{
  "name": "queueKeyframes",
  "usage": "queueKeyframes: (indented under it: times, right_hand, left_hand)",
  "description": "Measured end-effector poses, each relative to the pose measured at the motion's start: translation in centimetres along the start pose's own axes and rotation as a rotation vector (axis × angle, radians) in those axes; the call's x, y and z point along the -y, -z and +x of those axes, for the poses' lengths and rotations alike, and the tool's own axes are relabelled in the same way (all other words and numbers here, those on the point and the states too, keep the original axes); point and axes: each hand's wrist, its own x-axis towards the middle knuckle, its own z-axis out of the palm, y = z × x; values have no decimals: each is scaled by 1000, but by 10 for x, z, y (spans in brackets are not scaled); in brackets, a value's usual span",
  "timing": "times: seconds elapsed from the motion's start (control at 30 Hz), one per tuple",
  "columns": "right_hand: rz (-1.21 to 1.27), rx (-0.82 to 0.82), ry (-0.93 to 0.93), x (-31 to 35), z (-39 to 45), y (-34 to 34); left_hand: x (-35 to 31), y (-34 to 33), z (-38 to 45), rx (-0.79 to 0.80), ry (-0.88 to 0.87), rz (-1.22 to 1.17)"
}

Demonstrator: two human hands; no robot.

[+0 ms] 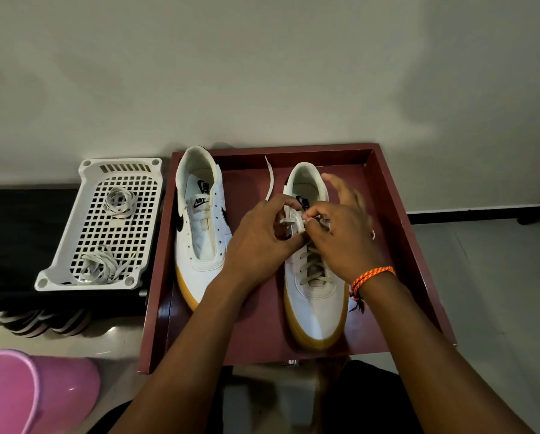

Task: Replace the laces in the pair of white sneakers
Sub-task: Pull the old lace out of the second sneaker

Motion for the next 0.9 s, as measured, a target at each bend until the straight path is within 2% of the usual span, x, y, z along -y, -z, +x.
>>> queueKeyframes:
  times: [0.2, 0.37, 0.43, 0.53, 0.67, 0.77, 0.9]
  right_hand:
    - [137, -23, -10, -8, 4, -4]
    - [486, -133, -210, -9, 13, 11]
    - [546, -177, -250, -6, 12, 11]
    - [271, -246, -76, -7, 7, 6]
    - [-69, -126, 137, 5, -4, 8]
    - [-173, -85, 147, 5, -7, 3]
    - [-162, -45, 108, 2, -5, -1]
  left_hand:
    - [-3, -2, 0, 7, 24, -8]
    - [-4, 0, 1, 10, 51, 25]
    - [-4, -1, 1, 2, 47, 23]
    - [-3, -3, 0, 4, 39, -15]
    - [0, -4, 2, -9, 22, -29]
    - [3, -4, 2, -8, 6, -34]
    - [4, -5, 2, -15, 2, -31]
